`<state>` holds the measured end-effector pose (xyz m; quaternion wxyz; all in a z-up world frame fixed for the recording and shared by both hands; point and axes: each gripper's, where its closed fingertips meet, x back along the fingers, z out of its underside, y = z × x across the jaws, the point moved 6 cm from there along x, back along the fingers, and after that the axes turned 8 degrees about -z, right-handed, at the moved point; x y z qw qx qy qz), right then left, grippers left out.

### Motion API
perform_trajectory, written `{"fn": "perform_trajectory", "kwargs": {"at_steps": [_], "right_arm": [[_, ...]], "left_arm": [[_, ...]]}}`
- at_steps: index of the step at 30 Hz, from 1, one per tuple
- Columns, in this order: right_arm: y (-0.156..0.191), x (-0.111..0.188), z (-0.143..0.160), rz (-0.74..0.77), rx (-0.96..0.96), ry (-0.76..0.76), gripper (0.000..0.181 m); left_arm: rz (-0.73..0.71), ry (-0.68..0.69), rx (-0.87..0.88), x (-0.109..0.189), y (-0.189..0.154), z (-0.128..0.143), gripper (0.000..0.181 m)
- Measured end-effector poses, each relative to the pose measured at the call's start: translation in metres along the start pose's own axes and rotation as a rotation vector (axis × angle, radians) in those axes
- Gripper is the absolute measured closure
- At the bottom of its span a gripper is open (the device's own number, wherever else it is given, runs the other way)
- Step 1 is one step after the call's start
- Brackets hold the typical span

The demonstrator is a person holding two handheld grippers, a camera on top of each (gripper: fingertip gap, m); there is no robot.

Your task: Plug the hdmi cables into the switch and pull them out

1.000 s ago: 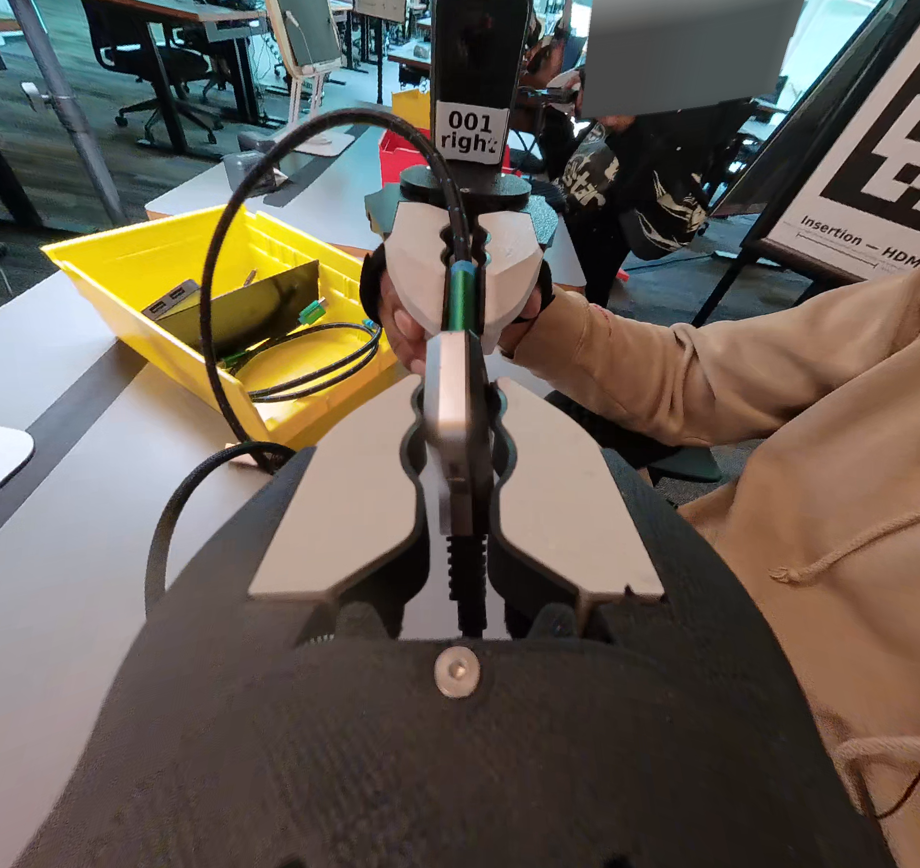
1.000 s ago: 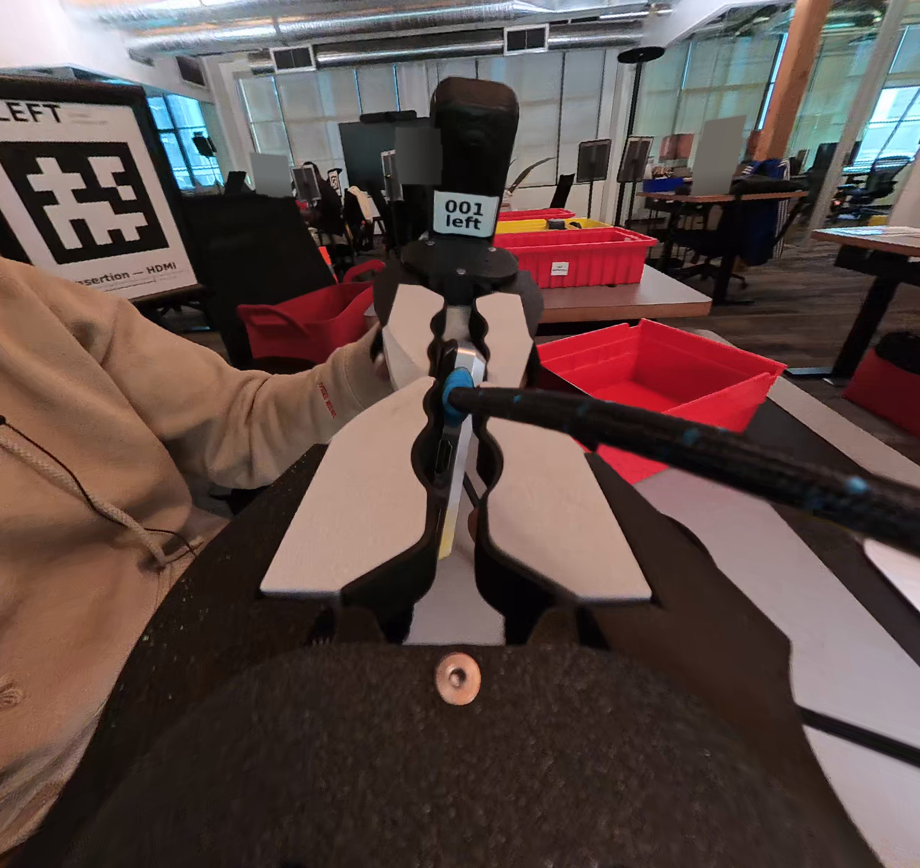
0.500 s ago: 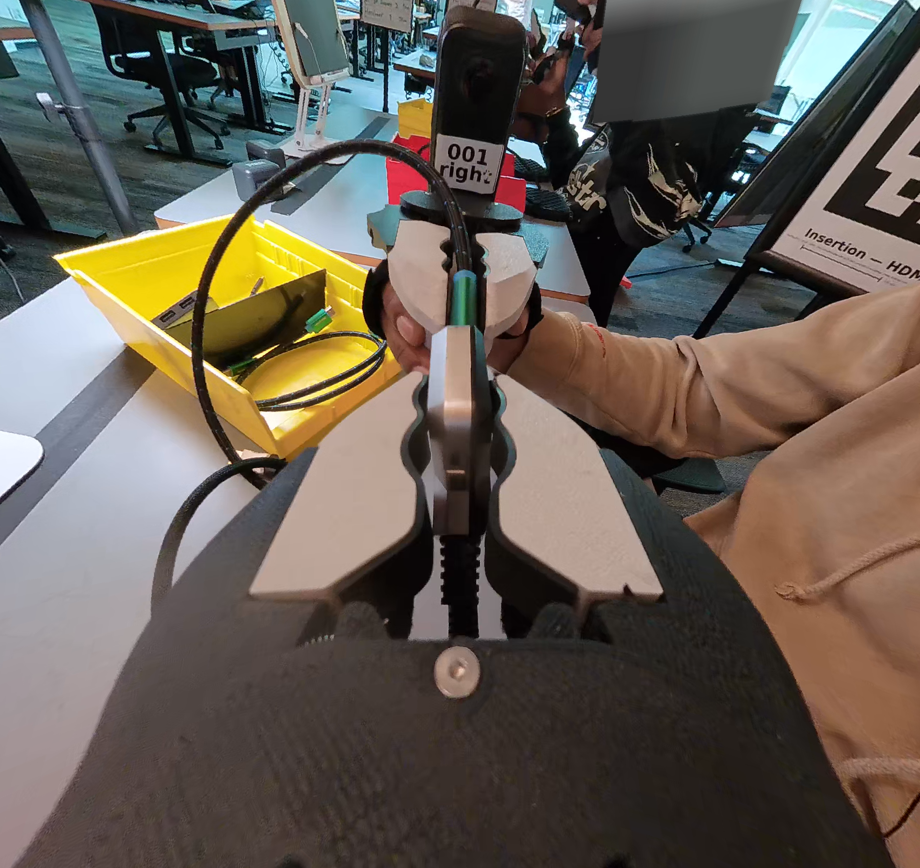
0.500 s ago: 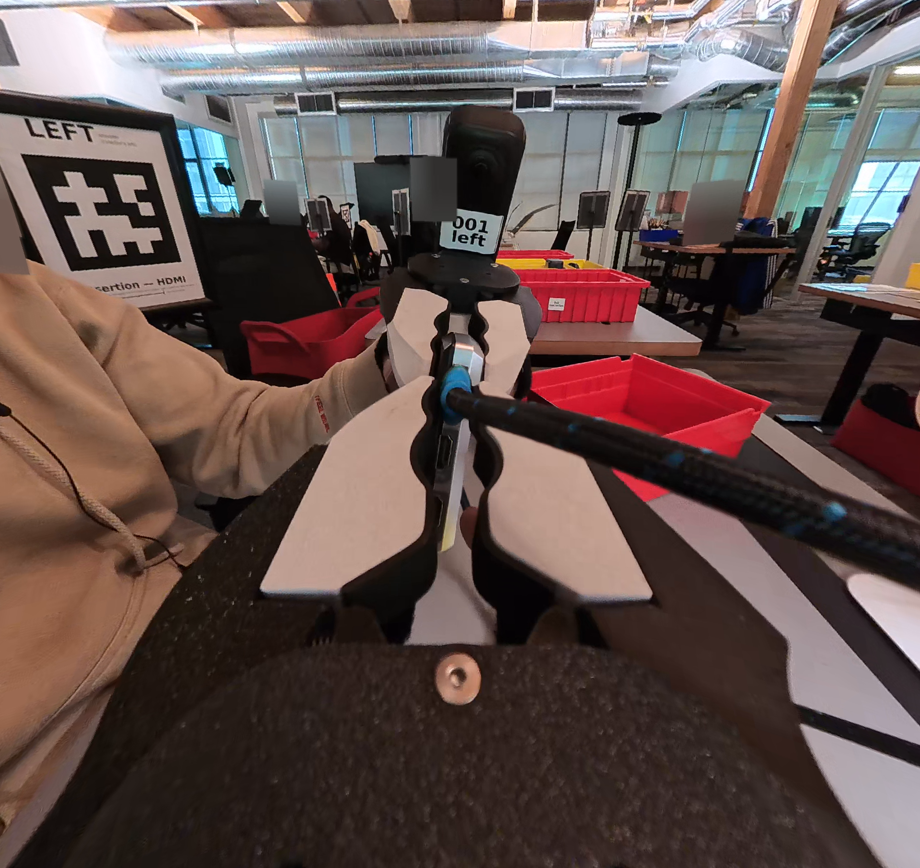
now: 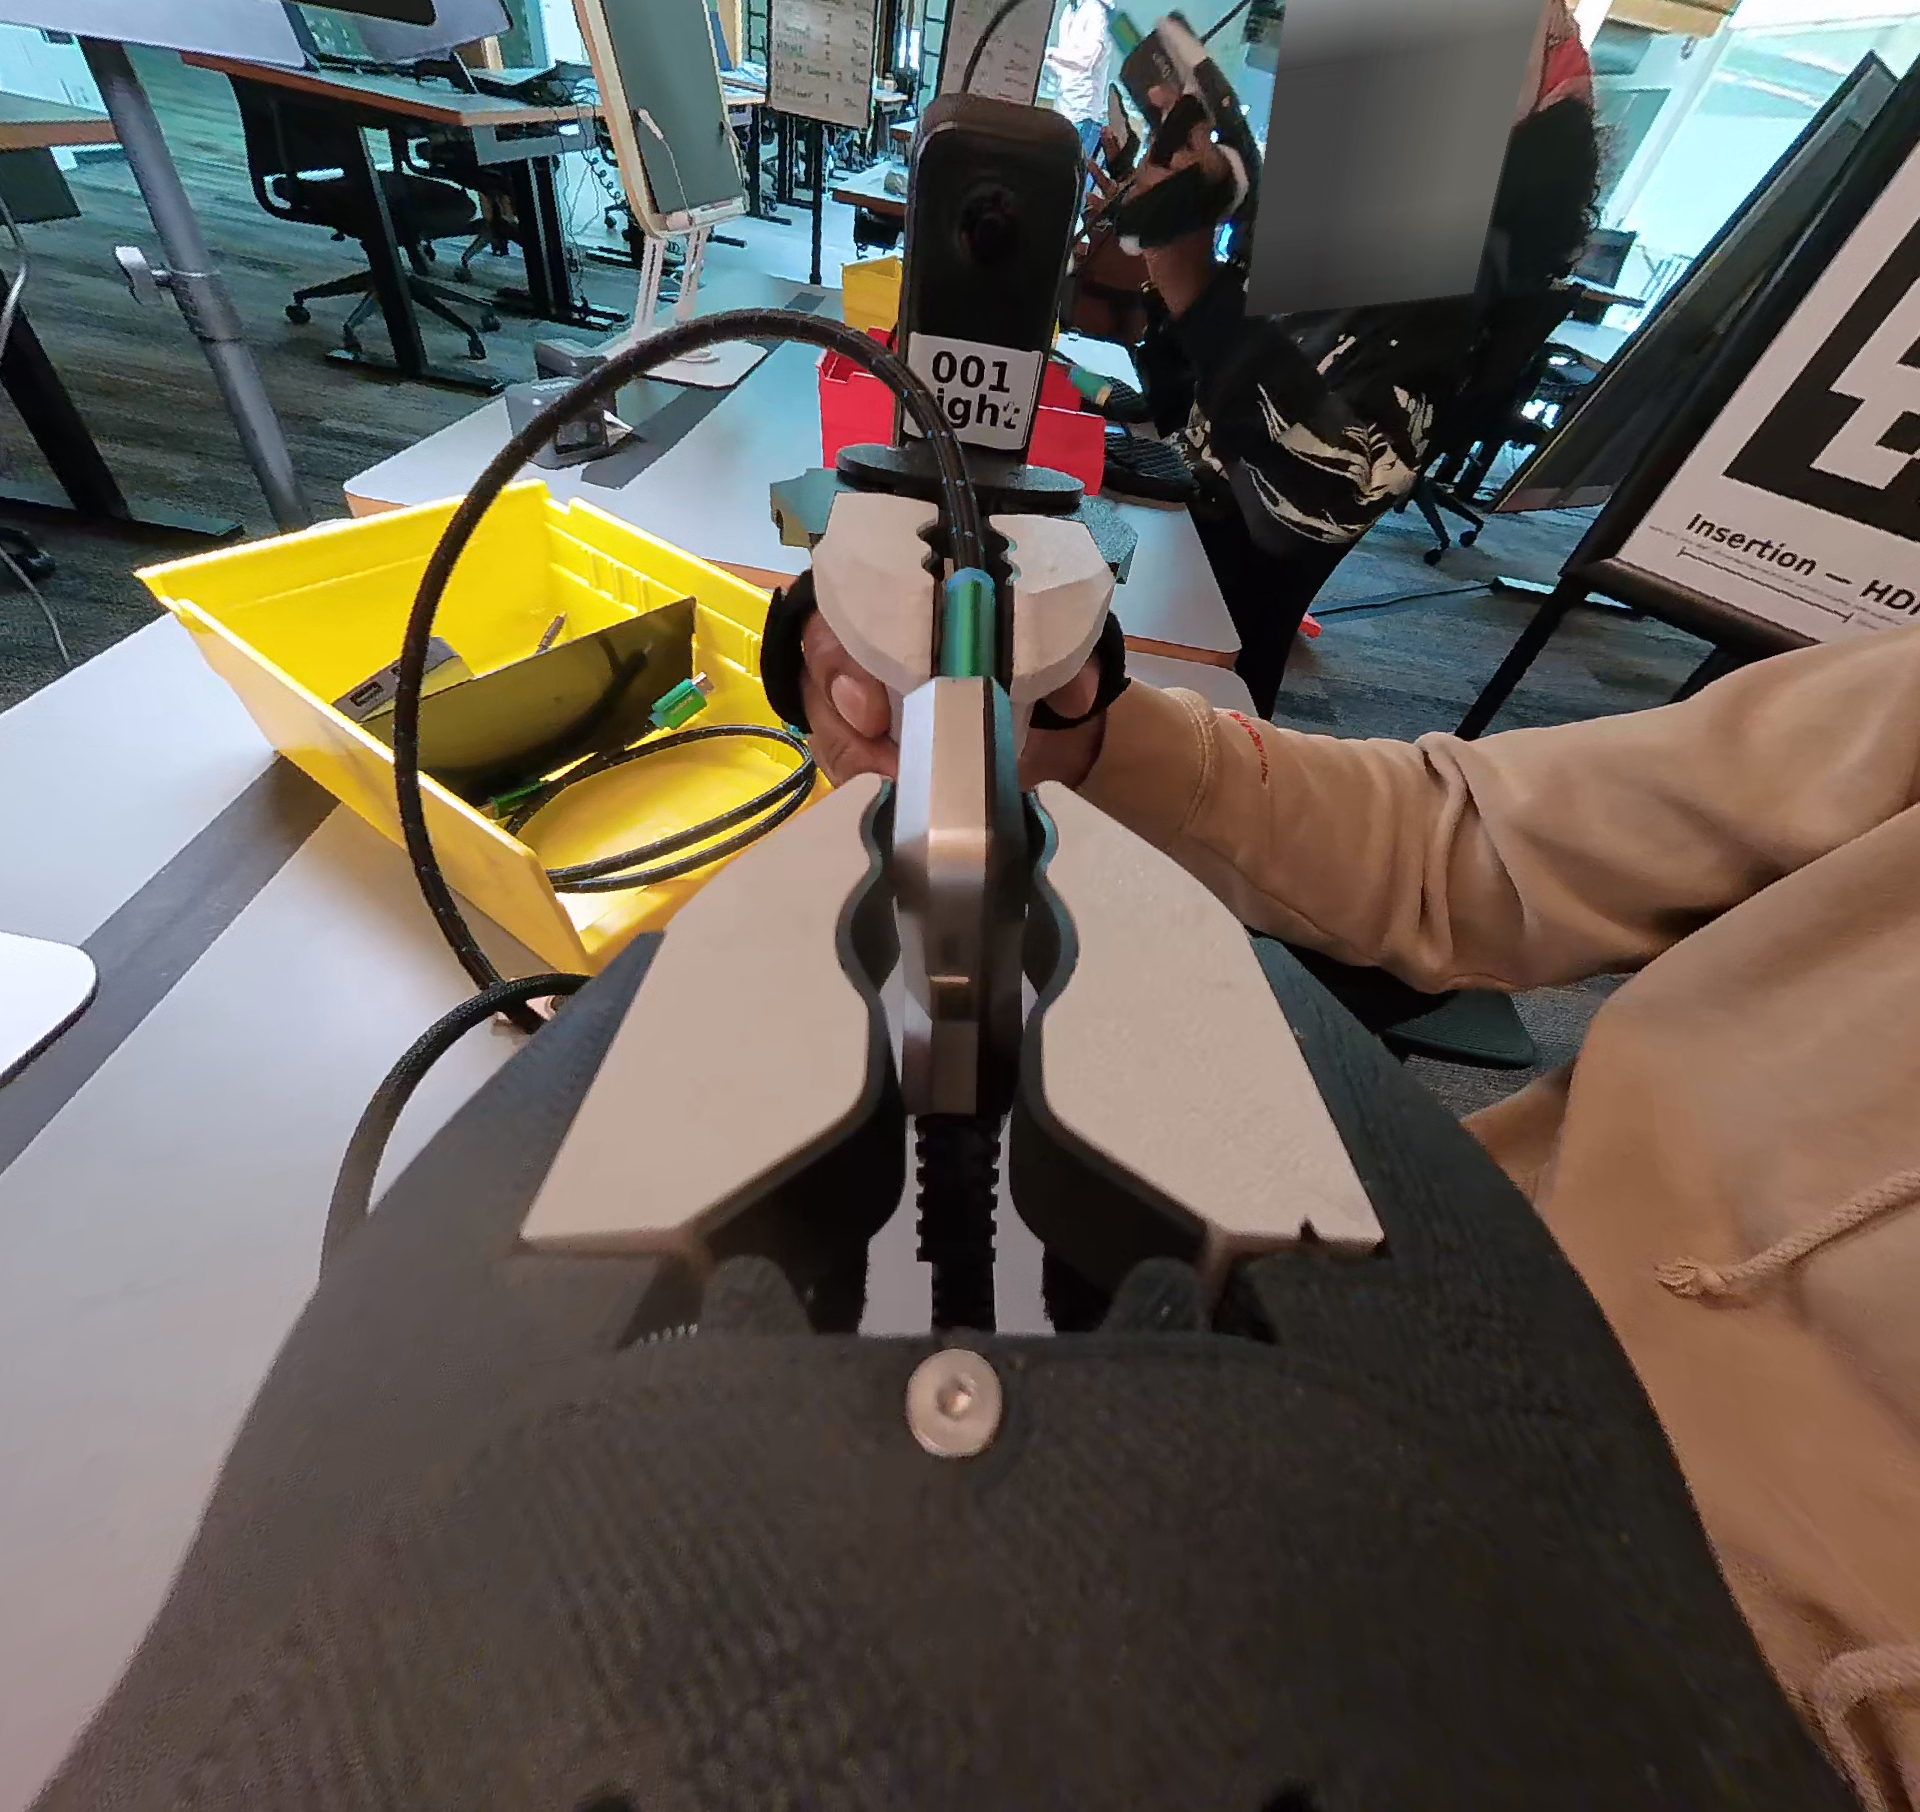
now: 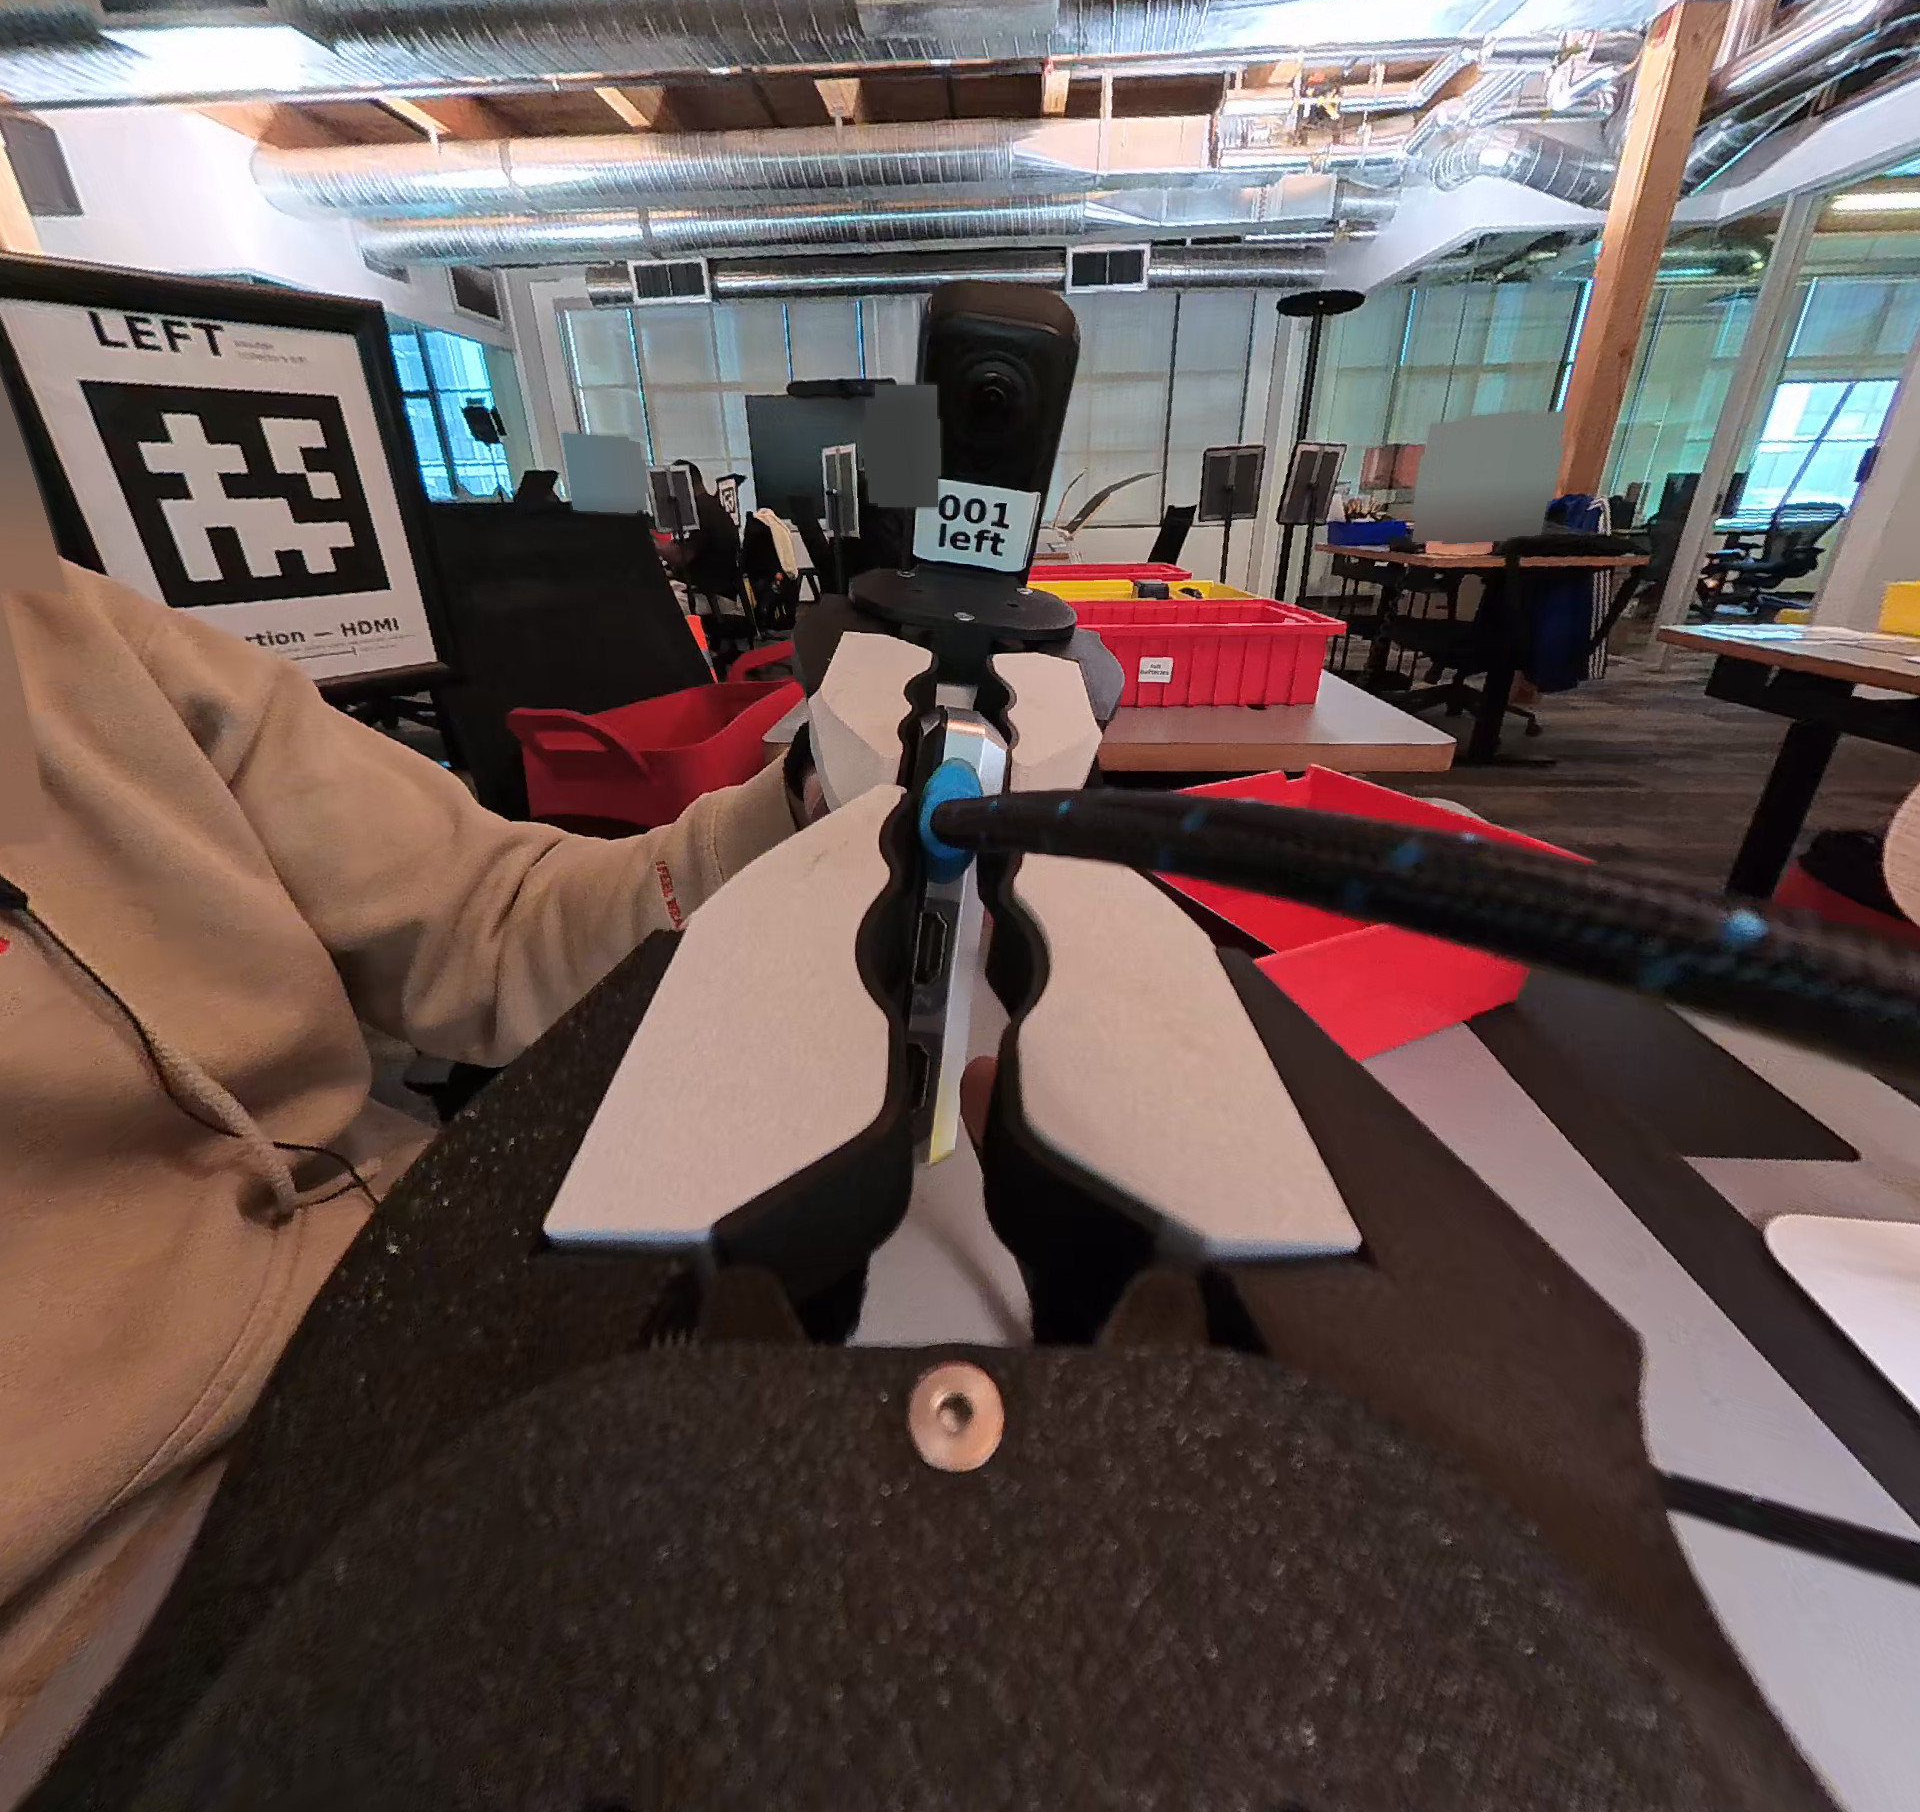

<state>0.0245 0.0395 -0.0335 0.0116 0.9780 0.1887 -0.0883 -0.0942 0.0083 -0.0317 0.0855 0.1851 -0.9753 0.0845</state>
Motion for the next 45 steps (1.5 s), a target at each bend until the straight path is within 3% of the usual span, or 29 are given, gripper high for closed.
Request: {"fn": "perform_trajectory", "kwargs": {"at_steps": [16,22,27,37,45], "right_arm": [[-0.004,0.010,-0.002,-0.006,-0.010,-0.034,0.171],[0.002,0.000,-0.001,0.039,0.018,0.112,0.170],[0.001,-0.005,0.002,0.066,0.021,0.124,0.169],[0.003,-0.007,-0.006,0.007,0.035,-0.047,0.170],[0.001,0.004,-0.007,-0.024,0.012,-0.094,0.171]], "left_arm": [[-0.010,-0.029,0.009,-0.008,0.002,-0.001,0.159],[-0.011,0.032,-0.029,0.002,0.001,0.003,0.160],[-0.039,0.049,-0.049,0.005,0.001,0.003,0.160],[-0.034,-0.036,-0.059,0.007,-0.005,-0.007,0.160],[-0.028,-0.078,-0.048,-0.002,-0.005,-0.008,0.159]]}}
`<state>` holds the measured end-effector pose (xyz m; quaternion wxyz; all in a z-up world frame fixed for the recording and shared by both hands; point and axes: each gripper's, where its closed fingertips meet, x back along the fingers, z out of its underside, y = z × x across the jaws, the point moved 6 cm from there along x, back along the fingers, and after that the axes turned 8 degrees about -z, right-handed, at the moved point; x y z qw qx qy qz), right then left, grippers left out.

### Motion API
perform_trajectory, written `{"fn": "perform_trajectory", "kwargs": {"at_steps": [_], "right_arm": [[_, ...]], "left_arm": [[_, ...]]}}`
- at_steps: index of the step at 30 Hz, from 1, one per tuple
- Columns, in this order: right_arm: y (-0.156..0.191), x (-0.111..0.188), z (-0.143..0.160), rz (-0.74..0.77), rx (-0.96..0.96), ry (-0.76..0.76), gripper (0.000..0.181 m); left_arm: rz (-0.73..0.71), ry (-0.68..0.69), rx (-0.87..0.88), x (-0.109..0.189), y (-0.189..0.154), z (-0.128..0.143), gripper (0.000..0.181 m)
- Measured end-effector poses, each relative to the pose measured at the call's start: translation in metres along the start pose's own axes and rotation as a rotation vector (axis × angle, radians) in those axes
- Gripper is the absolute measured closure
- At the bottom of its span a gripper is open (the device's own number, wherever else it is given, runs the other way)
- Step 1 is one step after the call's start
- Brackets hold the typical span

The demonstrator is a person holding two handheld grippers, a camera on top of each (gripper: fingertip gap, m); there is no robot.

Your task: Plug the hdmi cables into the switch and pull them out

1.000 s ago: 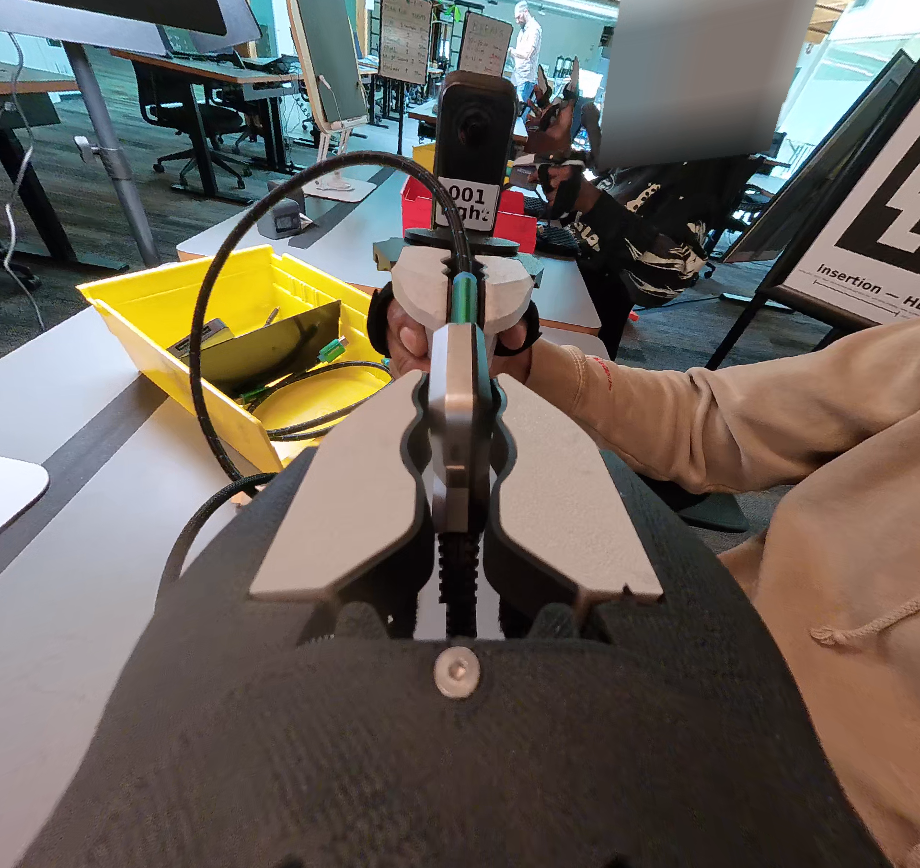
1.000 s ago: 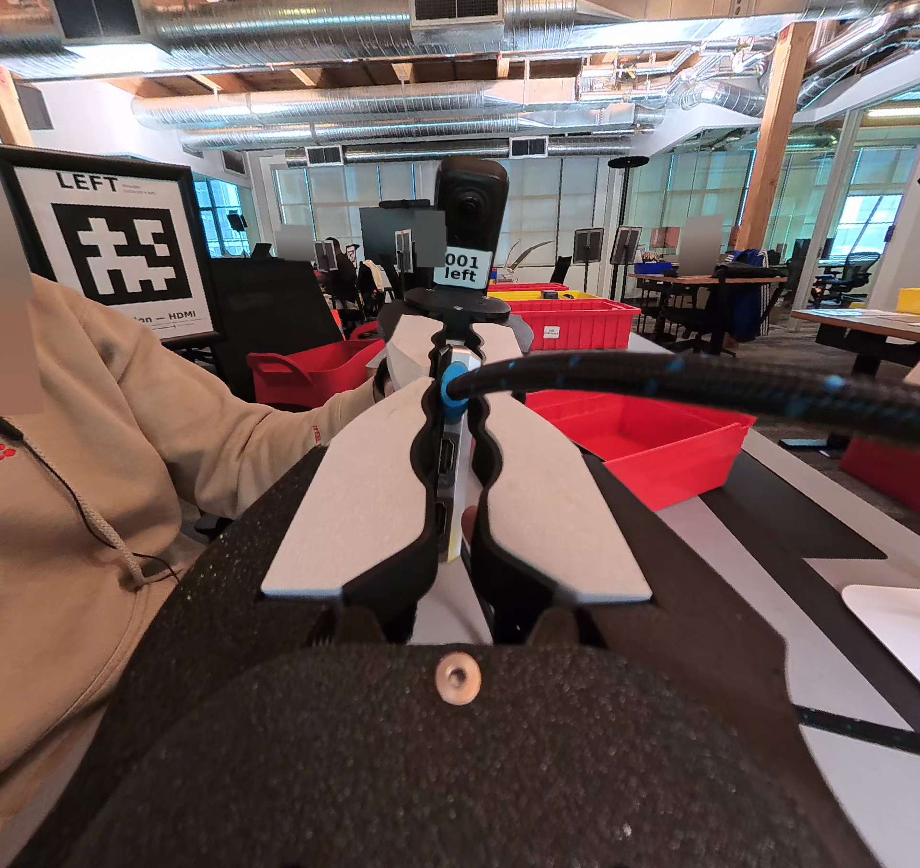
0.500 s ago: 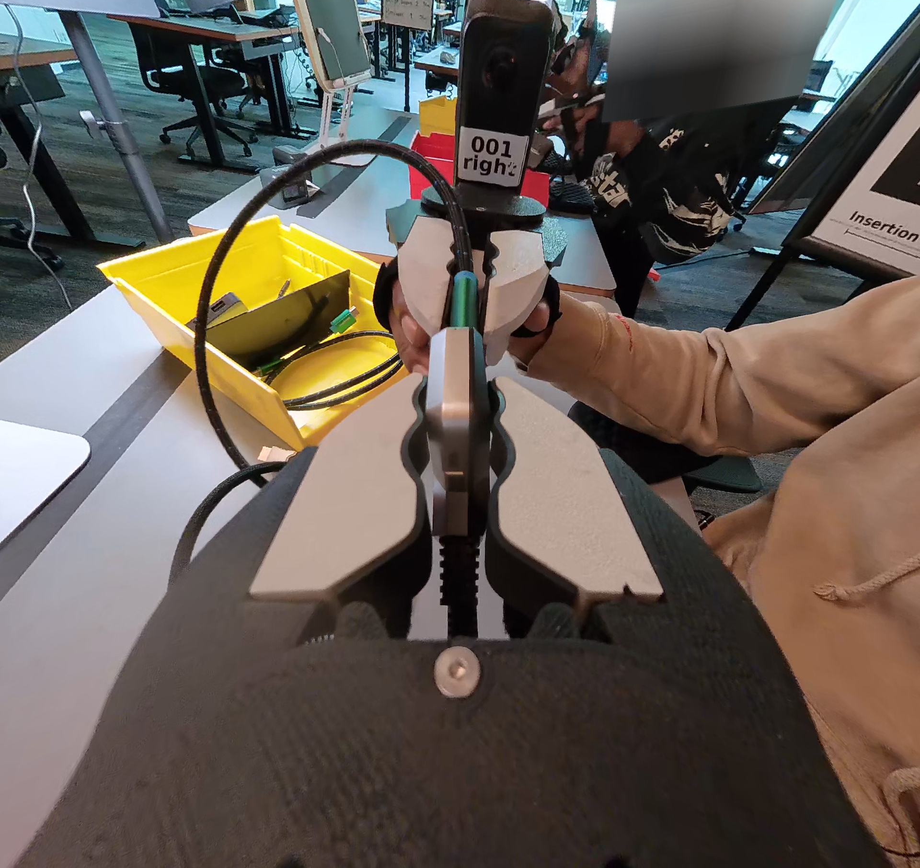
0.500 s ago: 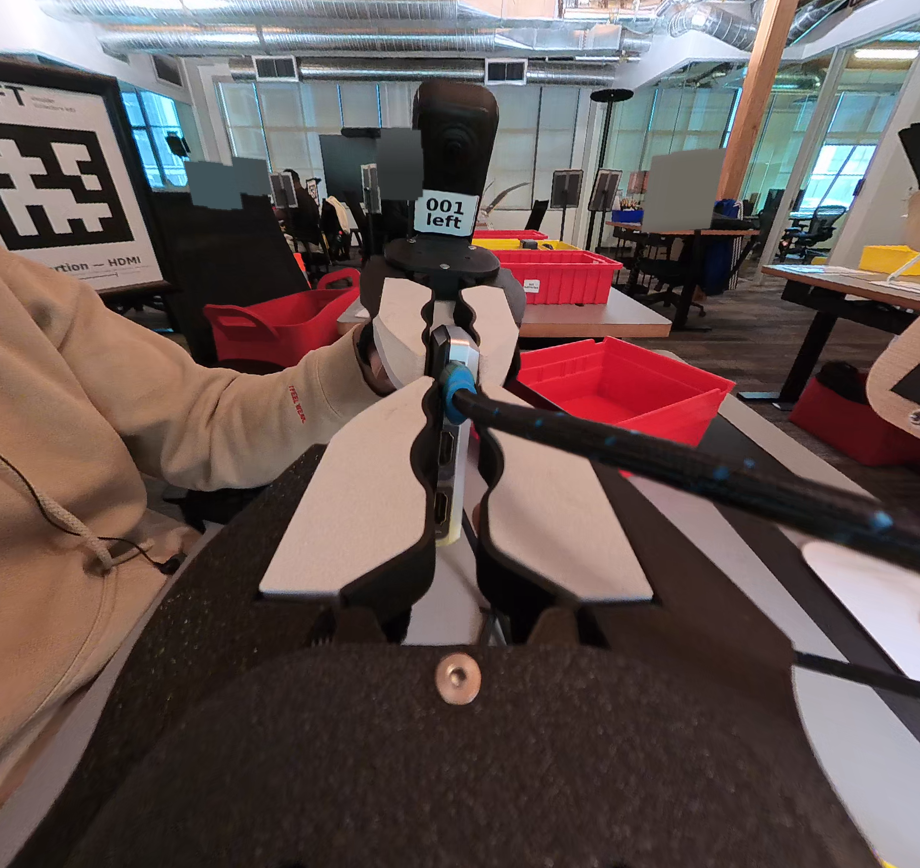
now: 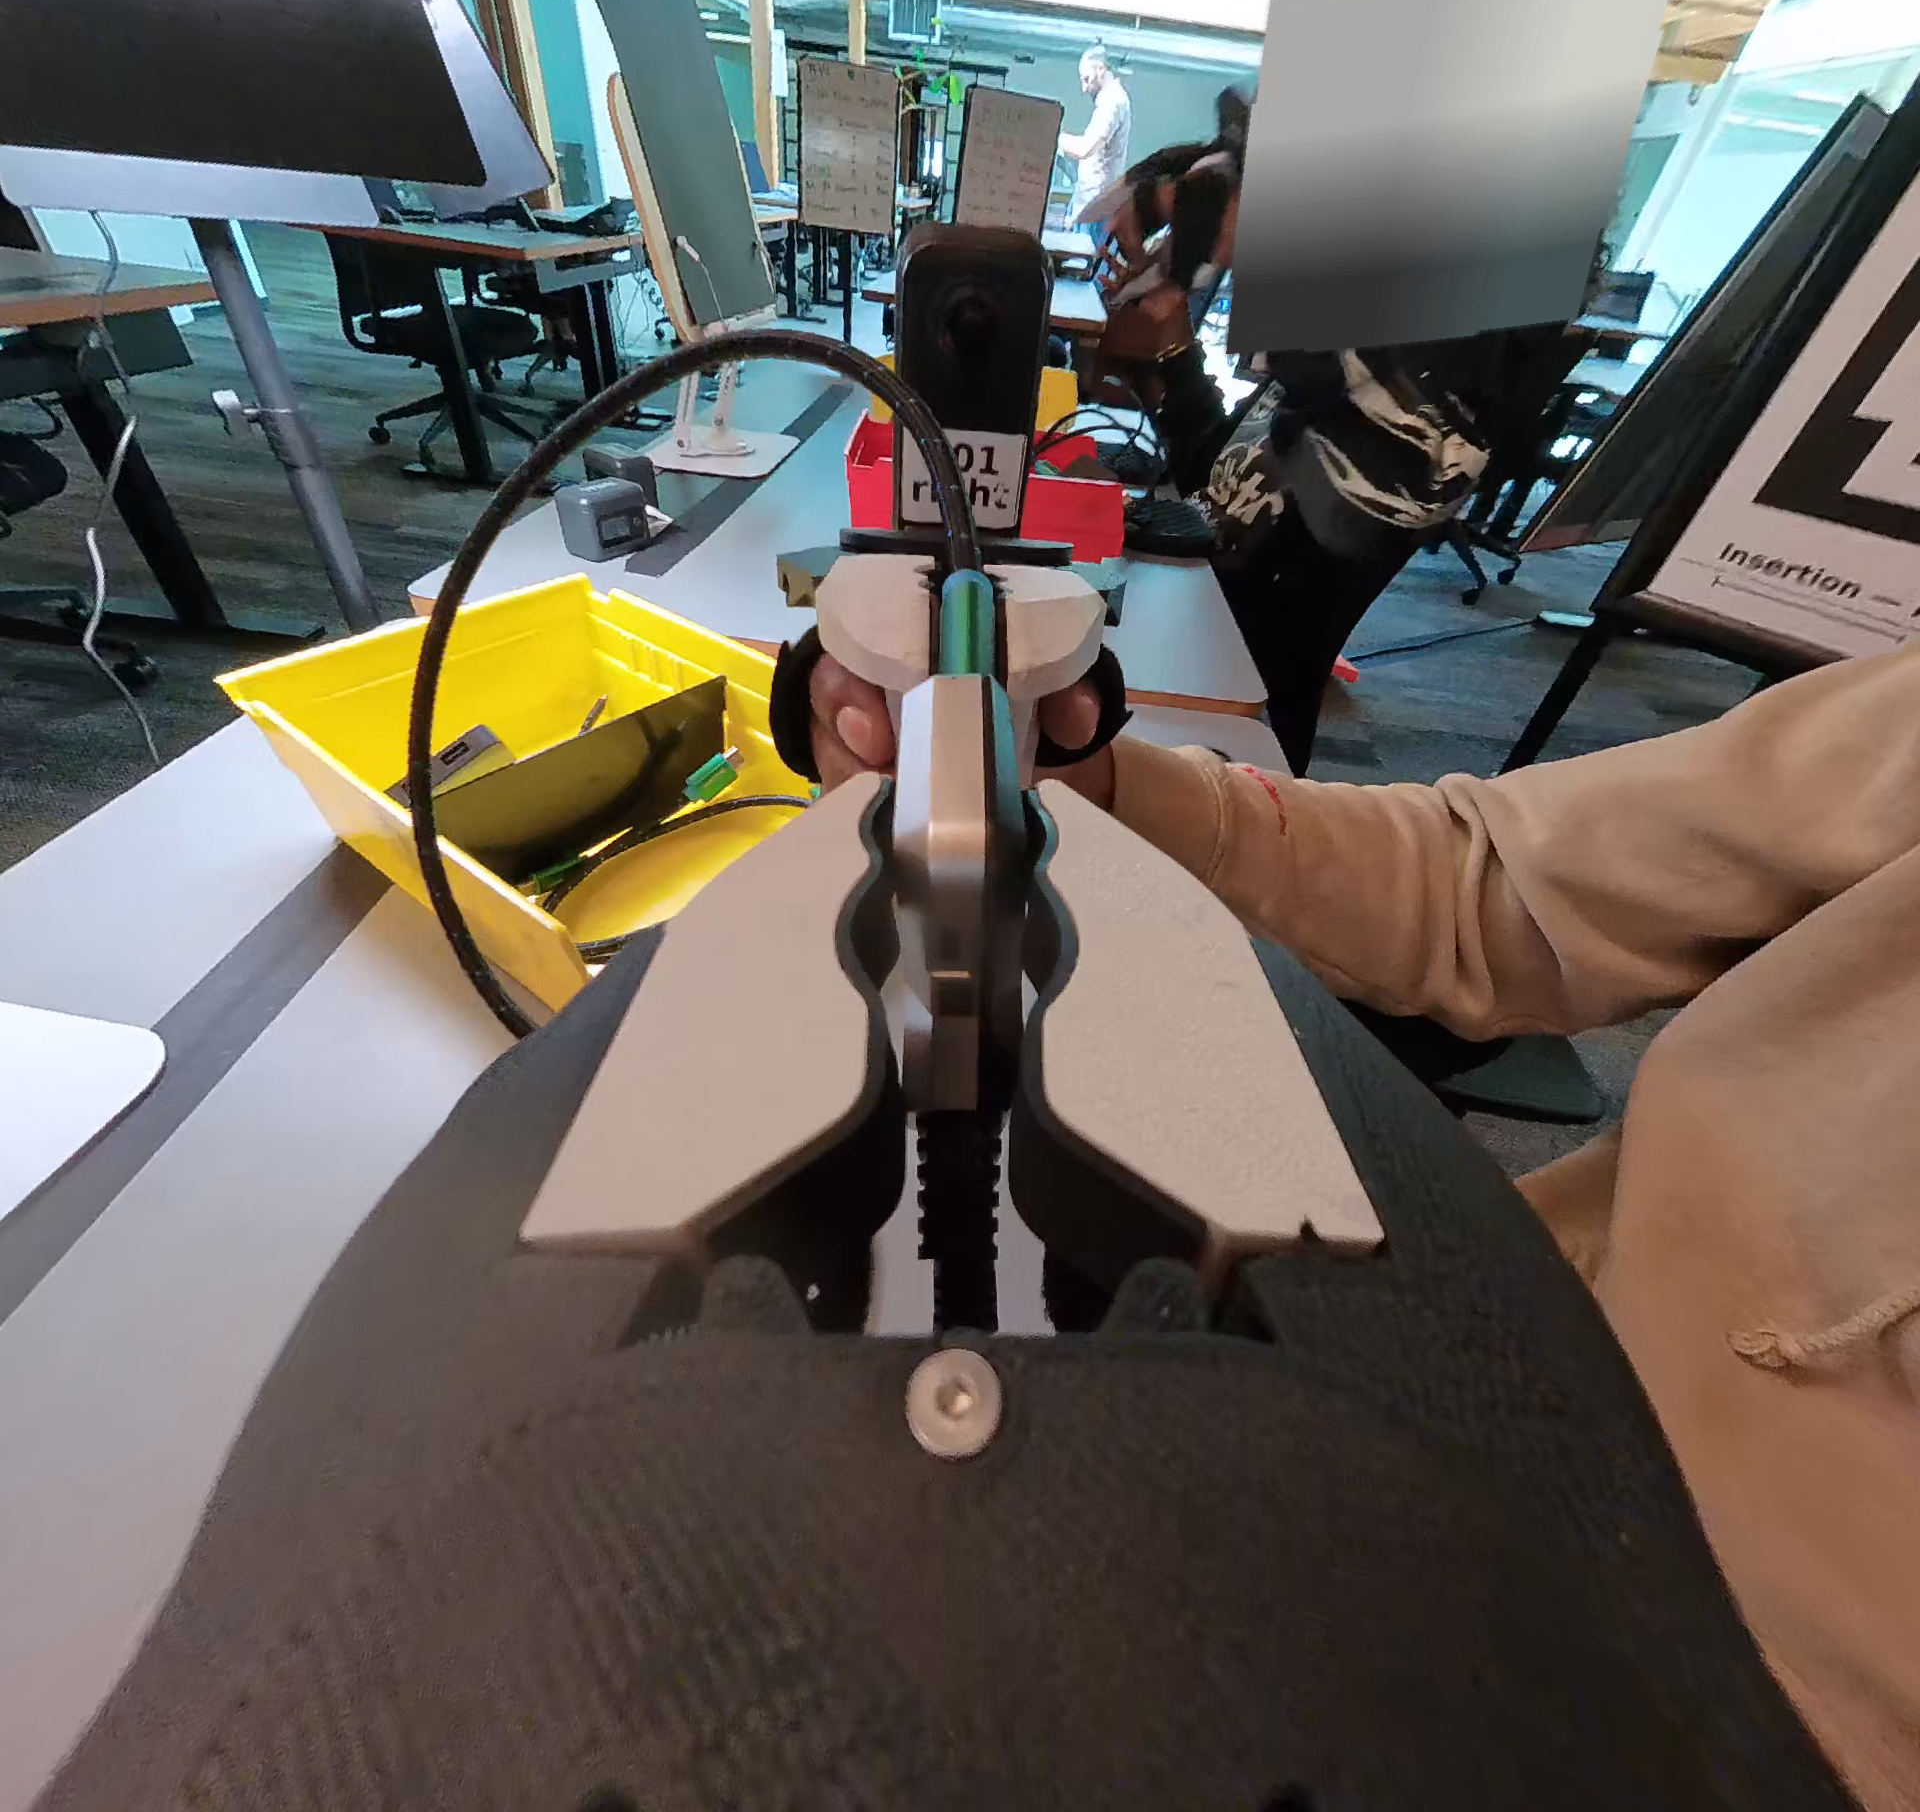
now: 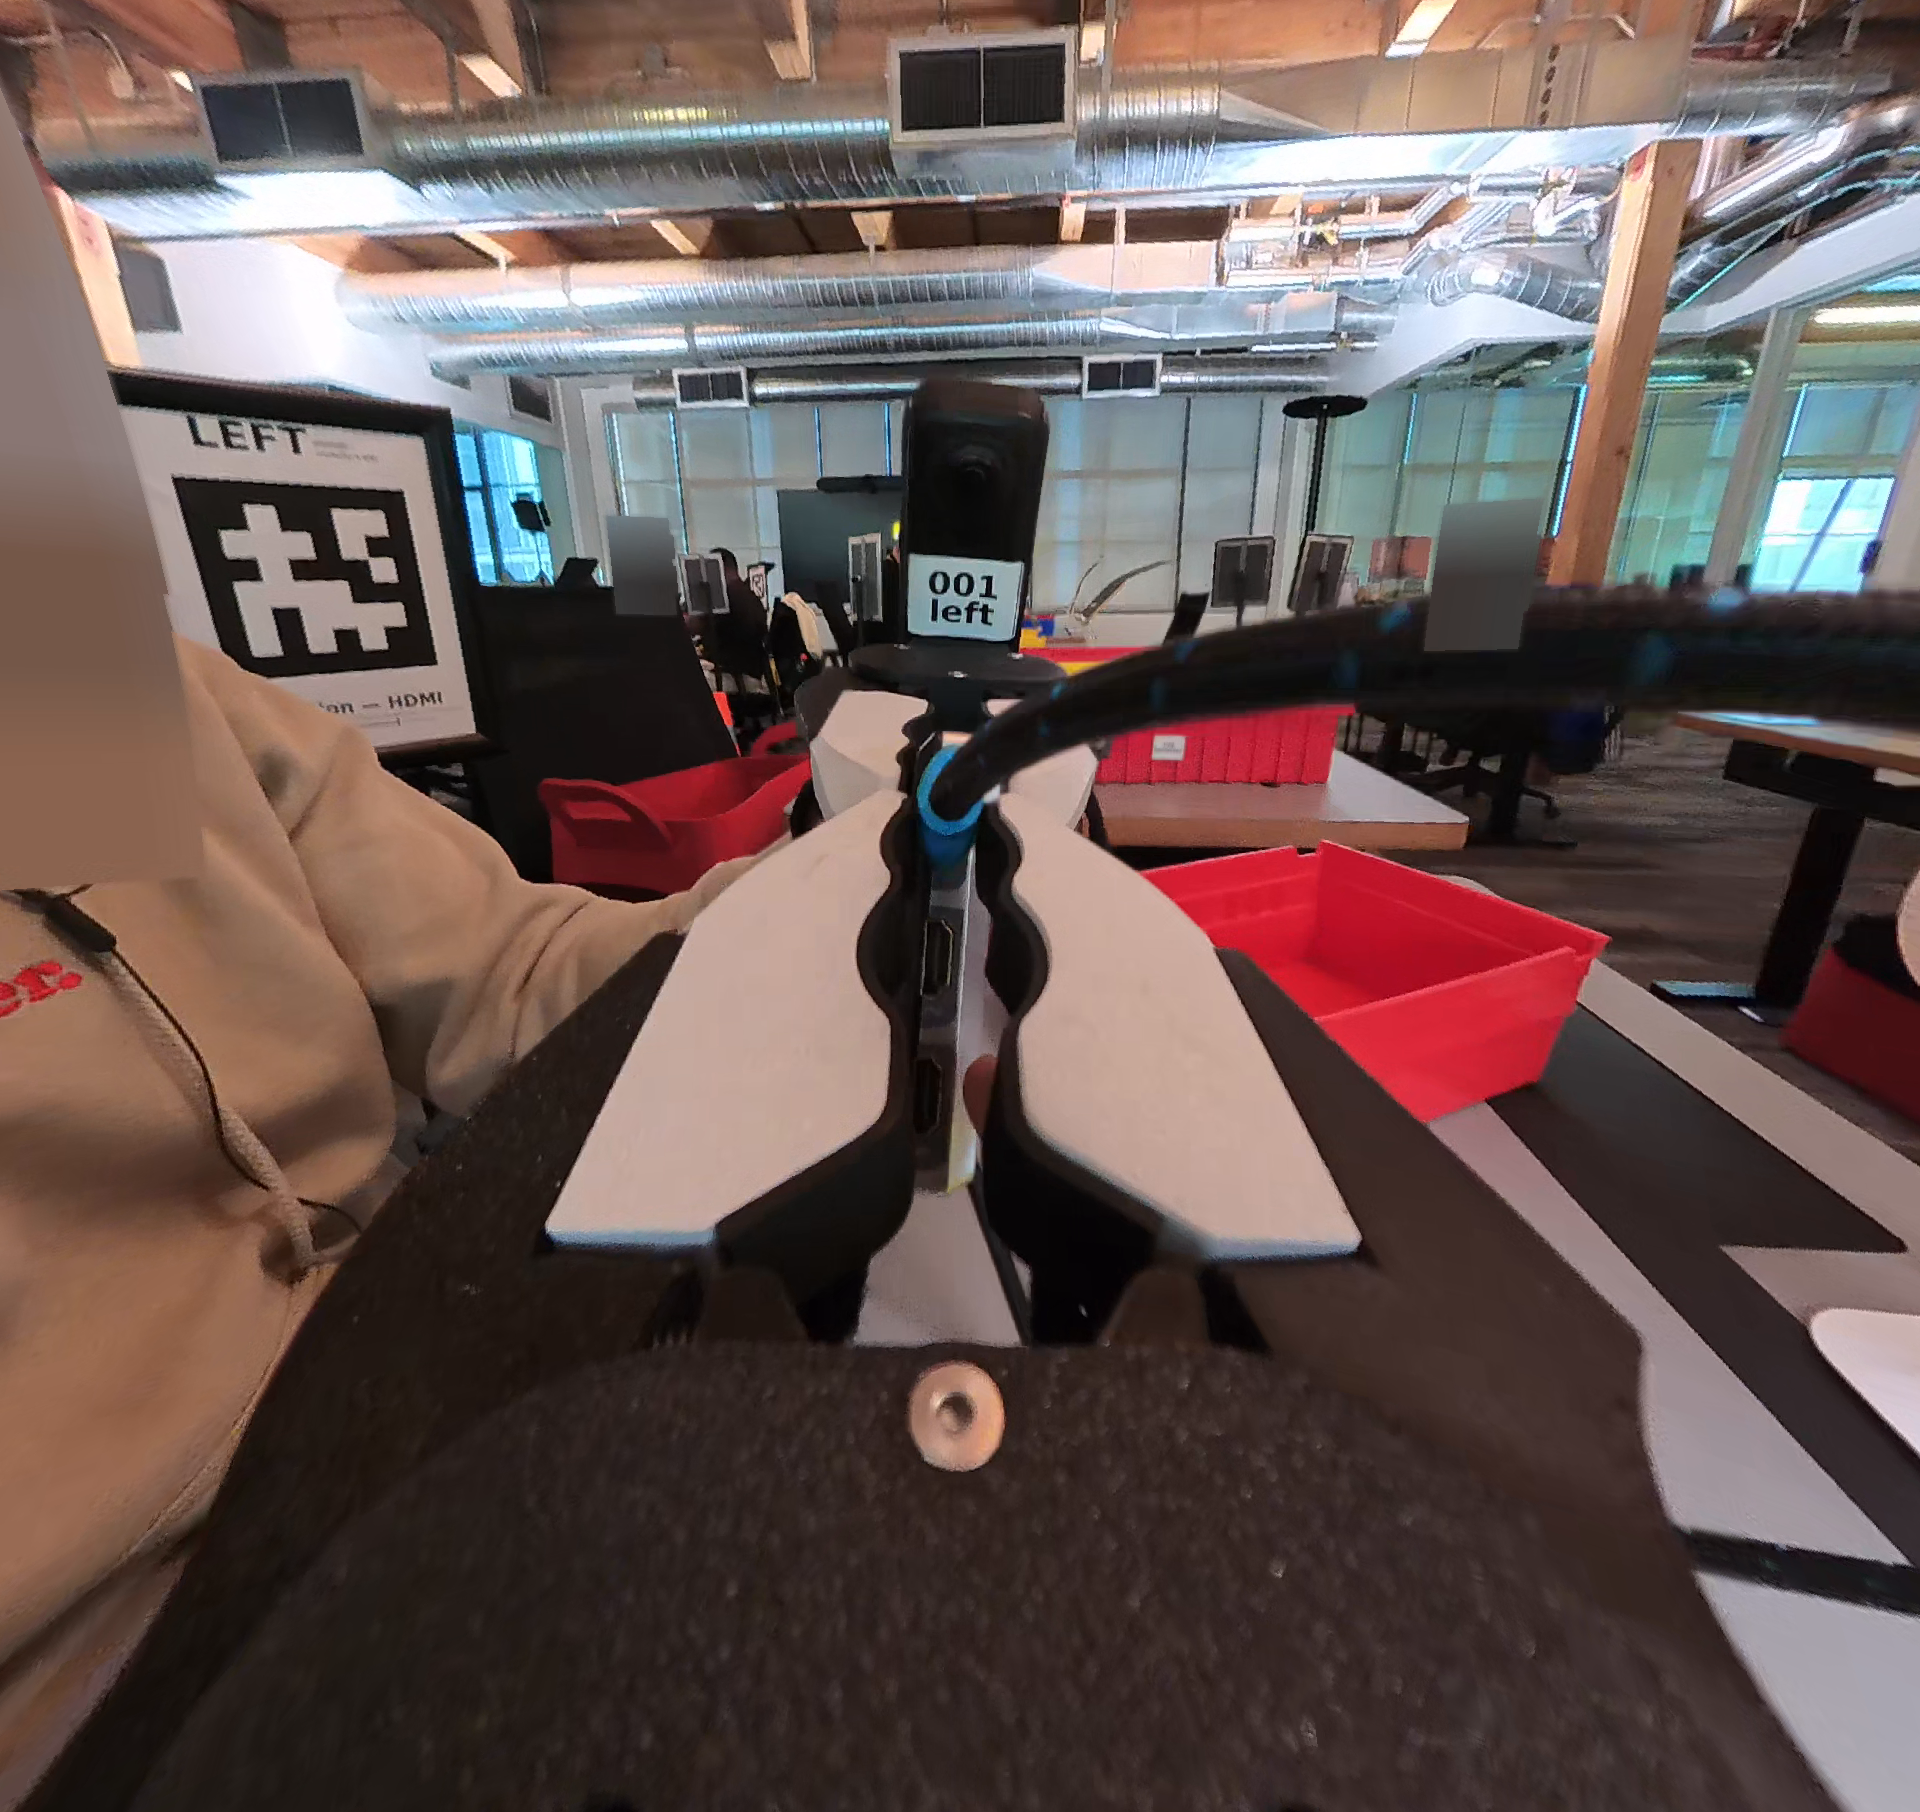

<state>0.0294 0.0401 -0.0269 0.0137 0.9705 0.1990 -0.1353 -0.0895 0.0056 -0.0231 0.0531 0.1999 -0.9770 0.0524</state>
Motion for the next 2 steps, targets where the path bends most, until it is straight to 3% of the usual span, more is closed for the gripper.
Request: {"fn": "perform_trajectory", "kwargs": {"at_steps": [2], "right_arm": [[-0.0001,0.0010,-0.0019,0.006,0.003,-0.020,0.170]], "left_arm": [[-0.010,-0.023,0.004,0.0038,0.0020,-0.0016,0.159]]}}
